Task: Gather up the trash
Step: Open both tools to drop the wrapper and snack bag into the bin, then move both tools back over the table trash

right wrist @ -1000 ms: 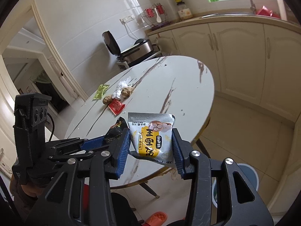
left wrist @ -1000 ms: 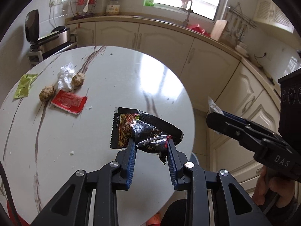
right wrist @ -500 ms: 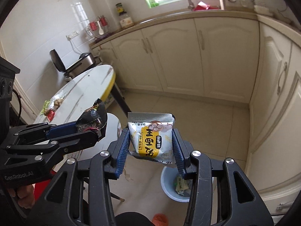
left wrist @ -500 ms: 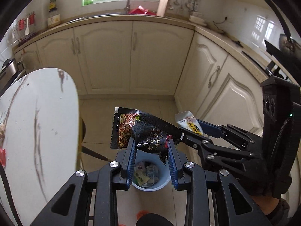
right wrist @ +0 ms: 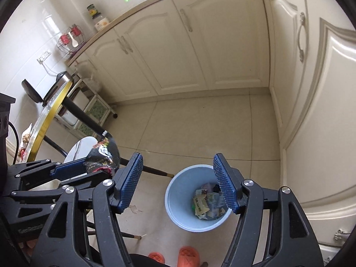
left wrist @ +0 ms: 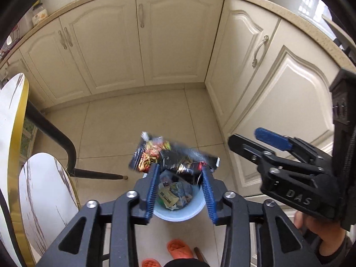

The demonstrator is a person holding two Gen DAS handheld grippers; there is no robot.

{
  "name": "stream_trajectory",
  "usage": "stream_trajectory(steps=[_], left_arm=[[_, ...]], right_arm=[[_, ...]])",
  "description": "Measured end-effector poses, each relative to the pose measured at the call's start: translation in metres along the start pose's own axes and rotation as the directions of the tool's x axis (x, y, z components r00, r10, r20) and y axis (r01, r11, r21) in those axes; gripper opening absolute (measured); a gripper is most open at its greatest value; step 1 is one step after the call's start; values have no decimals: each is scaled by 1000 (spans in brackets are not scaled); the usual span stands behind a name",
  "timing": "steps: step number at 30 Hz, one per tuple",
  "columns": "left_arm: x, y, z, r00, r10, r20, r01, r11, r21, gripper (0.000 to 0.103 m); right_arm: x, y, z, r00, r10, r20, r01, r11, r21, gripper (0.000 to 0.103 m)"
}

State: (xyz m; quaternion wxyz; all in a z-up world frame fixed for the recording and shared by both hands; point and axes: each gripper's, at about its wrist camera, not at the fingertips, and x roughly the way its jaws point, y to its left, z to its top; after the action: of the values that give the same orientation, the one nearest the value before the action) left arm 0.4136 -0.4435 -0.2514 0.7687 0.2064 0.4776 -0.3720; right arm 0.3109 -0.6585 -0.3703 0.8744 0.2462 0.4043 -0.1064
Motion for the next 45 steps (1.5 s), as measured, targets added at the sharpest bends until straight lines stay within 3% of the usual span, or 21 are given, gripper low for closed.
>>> stream_trajectory(steps=[2, 4, 9, 13, 14, 16, 20, 25, 32, 36, 38, 42, 45], left_arm=[[2, 0, 3, 1000, 14, 11, -14, 1000, 13, 55], [-3, 3, 0, 999, 24, 39, -24, 1000, 4, 65], [-34, 11, -8, 994, 50, 93, -47, 998, -32, 70], [-77, 19, -34, 983, 74, 169, -67, 997, -44, 87], [-88, 20, -40, 979, 83, 183, -76, 996, -48, 87], [-114, 23, -54, 969, 100, 225, -88, 994, -66, 88], [-165, 43, -89, 939, 139, 313, -104, 987, -125, 99], [-213, 82, -139, 905, 238, 353, -160, 959, -235, 102], [-262, 165, -216, 879, 352, 322, -199, 884, -422, 102], [-279, 205, -244, 870, 420, 259, -249, 827, -504, 102], [-293, 221, -245, 869, 438, 232, -266, 806, -529, 102], [-278, 259, -239, 877, 451, 165, -295, 776, -558, 102], [-261, 285, -219, 881, 453, 135, -314, 775, -549, 102]], right_arm=[[-4, -4, -1, 1000, -6, 3, 6, 1000, 6, 65], [-8, -5, -2, 1000, -11, 6, 11, 1000, 11, 68], [-28, 3, -2, 999, -12, 37, 12, 1000, 4, 70], [-48, 23, -1, 997, -3, 75, 5, 999, -32, 80], [-54, 30, 0, 997, 4, 82, -1, 999, -43, 80], [-67, 48, -1, 995, 18, 102, -11, 998, -69, 80], [-94, 93, -1, 987, 61, 150, -40, 989, -142, 84], [-116, 166, -2, 976, 136, 169, -85, 957, -276, 91], [-105, 268, -12, 970, 221, 101, -157, 887, -433, 92], [-82, 318, -20, 966, 258, 32, -213, 855, -472, 92], [-69, 337, -23, 963, 270, -1, -237, 846, -478, 92], [-39, 366, -28, 962, 268, -61, -262, 830, -493, 92], [-15, 384, -25, 962, 253, -98, -267, 814, -516, 92]])
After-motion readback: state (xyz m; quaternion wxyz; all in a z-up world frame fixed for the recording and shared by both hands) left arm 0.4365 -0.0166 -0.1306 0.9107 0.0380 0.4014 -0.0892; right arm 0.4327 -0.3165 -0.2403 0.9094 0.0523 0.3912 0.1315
